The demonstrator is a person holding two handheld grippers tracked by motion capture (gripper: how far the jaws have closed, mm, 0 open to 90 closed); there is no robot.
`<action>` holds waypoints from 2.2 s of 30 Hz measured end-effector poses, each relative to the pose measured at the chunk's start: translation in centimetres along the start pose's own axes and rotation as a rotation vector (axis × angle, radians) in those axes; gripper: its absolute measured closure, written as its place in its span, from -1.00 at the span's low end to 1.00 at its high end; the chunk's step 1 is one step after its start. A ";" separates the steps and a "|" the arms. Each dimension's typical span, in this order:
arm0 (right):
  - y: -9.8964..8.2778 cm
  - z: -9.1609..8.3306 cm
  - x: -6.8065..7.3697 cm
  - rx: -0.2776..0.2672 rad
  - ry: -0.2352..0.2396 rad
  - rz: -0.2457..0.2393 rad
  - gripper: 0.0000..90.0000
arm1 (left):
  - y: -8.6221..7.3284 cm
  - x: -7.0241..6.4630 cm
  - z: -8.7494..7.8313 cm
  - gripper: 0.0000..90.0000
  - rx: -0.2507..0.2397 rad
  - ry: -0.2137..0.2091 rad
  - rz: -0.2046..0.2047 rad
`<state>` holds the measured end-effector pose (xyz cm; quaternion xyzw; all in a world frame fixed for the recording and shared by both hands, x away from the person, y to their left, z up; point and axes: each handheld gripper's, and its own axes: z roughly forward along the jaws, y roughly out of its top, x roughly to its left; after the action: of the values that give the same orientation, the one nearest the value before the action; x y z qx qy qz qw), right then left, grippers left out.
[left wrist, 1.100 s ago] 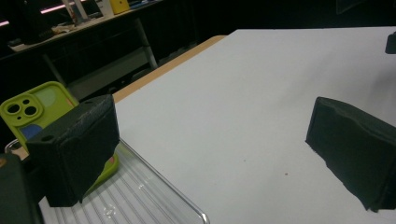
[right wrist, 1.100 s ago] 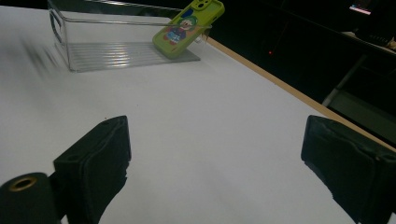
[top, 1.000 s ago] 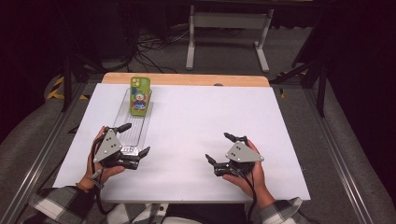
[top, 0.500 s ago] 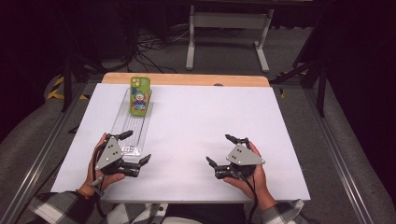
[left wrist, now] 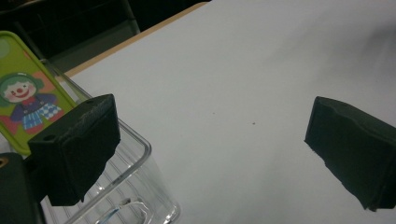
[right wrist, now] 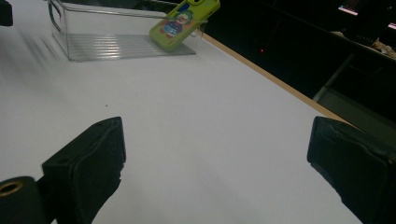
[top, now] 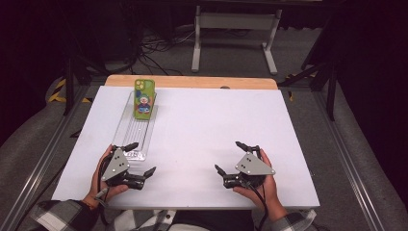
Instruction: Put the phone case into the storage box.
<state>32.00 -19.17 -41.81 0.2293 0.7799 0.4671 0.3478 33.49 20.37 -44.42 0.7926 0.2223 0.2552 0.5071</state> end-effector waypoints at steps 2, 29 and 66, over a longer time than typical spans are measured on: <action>-0.2 -0.2 0.1 -0.001 -0.002 0.001 -0.88 | -0.1 0.0 0.0 -0.92 0.004 -0.001 0.006; -0.6 -0.4 0.1 0.002 0.005 -0.005 -0.88 | -0.4 -0.2 -1.1 -0.92 -0.024 0.034 0.019; -0.7 0.0 -0.3 0.035 -0.007 -0.003 -0.84 | 0.1 0.1 -0.9 -0.91 -0.024 0.057 0.041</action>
<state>32.20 -19.72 -42.35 0.2361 0.7870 0.4521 0.3472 33.03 20.99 -43.99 0.7834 0.2175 0.2904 0.5047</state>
